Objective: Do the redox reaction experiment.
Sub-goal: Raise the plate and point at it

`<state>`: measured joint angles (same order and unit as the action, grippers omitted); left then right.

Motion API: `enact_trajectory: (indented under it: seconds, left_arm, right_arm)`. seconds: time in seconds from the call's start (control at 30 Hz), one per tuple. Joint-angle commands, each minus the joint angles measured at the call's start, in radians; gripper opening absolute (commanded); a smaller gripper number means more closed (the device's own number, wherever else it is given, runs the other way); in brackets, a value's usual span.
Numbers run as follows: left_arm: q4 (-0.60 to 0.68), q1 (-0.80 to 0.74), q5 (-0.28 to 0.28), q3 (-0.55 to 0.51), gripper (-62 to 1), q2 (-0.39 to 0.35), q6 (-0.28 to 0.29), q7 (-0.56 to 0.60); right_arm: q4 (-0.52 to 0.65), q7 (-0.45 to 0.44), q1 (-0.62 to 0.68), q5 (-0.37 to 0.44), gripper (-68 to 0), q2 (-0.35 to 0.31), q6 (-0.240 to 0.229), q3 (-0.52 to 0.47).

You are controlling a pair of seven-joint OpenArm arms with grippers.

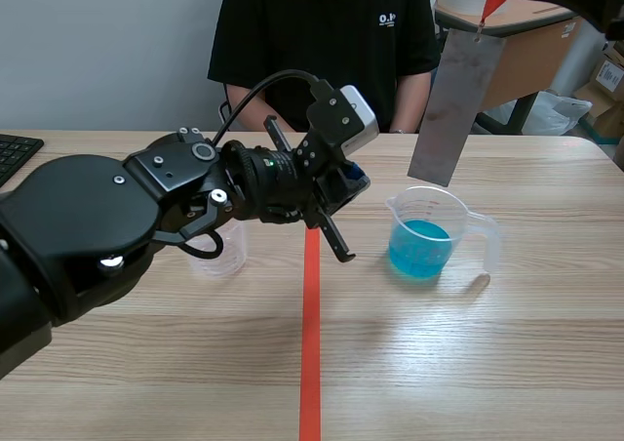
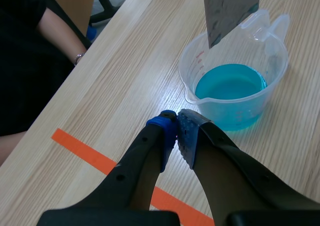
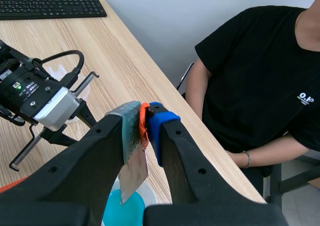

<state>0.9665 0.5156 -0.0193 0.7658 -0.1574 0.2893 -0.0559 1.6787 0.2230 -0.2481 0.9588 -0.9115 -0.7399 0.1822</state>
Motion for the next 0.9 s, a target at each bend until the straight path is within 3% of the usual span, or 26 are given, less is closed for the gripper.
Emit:
enact_trajectory:
  seconds: [0.0, 0.87]
  left_arm:
    - [0.026, 0.02, -0.005, -0.001, -56.0, 0.013, -0.005, 0.012]
    - [0.026, 0.02, -0.006, -0.001, -56.0, 0.074, 0.013, 0.014]
  right_arm:
    - [0.009, -0.011, -0.012, 0.018, -65.8, -0.016, -0.006, -0.024]
    - [0.009, -0.011, -0.012, 0.018, -65.8, -0.016, -0.006, -0.024]
